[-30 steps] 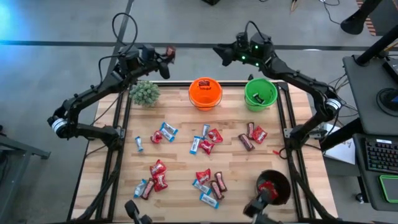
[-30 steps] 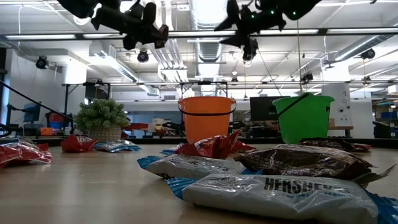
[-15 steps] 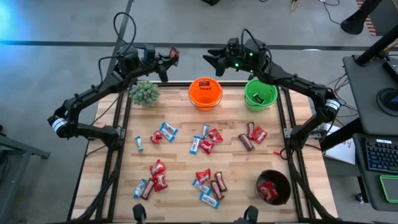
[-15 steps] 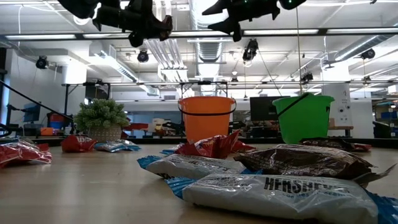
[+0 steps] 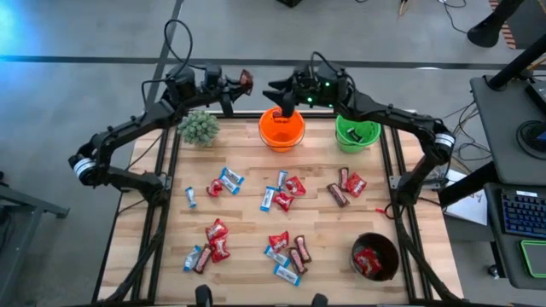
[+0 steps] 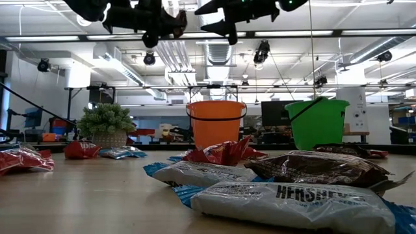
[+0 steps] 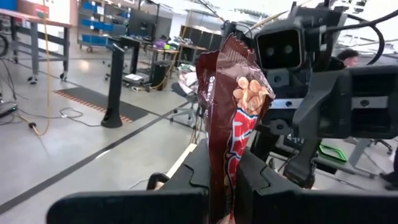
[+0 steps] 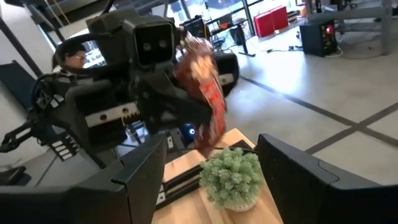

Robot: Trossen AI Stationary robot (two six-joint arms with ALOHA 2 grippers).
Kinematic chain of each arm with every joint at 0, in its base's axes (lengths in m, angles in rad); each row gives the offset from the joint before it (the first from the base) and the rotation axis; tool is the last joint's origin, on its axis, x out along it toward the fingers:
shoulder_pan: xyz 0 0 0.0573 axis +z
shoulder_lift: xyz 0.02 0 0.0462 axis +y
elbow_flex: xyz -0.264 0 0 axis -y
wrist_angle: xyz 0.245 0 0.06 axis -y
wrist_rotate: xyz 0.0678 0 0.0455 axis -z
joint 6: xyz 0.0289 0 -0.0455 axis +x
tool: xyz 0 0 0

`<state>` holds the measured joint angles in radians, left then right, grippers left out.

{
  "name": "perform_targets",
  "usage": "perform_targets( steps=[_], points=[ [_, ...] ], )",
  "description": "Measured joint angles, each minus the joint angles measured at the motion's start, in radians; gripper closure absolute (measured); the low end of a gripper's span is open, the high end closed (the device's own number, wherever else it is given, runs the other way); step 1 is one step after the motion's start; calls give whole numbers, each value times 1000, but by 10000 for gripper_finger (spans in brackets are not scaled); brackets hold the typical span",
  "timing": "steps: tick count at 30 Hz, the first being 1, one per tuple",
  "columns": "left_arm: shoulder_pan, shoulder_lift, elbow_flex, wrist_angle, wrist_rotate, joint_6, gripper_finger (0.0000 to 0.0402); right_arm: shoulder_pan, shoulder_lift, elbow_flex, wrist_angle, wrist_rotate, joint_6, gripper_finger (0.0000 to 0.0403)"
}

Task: Organize candy in baskets
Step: Put the brown chocolate into the green bucket

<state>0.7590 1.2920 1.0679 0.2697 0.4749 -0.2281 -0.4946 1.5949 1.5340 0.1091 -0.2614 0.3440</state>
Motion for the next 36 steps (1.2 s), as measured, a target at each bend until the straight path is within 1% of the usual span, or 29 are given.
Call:
perform_targets(
  steps=[7, 13, 20, 28, 32, 34, 36],
  points=[
    [-10, 6, 0, 1, 27, -6, 400, 11, 75, 86, -4, 0, -28, 160],
    [-17, 6, 0, 0, 42, -18, 400, 15, 123, 147, -60, -1, -30, 160],
    [-32, 8, 0, 0, 64, -21, 400, 27, 146, 213, -85, -3, -69, 166],
    [-52, 9, 0, -3, 67, -22, 400, 28, 162, 230, -87, -1, -70, 169],
    [-55, 14, 0, 0, 67, -29, 400, 28, 162, 230, -84, -1, -70, 186],
    [-56, 20, 0, 0, 67, -37, 400, 28, 162, 230, -85, 0, -70, 203],
    [-58, 28, 0, 1, 67, -44, 400, 28, 162, 230, -86, -1, -73, 229]
  ],
)
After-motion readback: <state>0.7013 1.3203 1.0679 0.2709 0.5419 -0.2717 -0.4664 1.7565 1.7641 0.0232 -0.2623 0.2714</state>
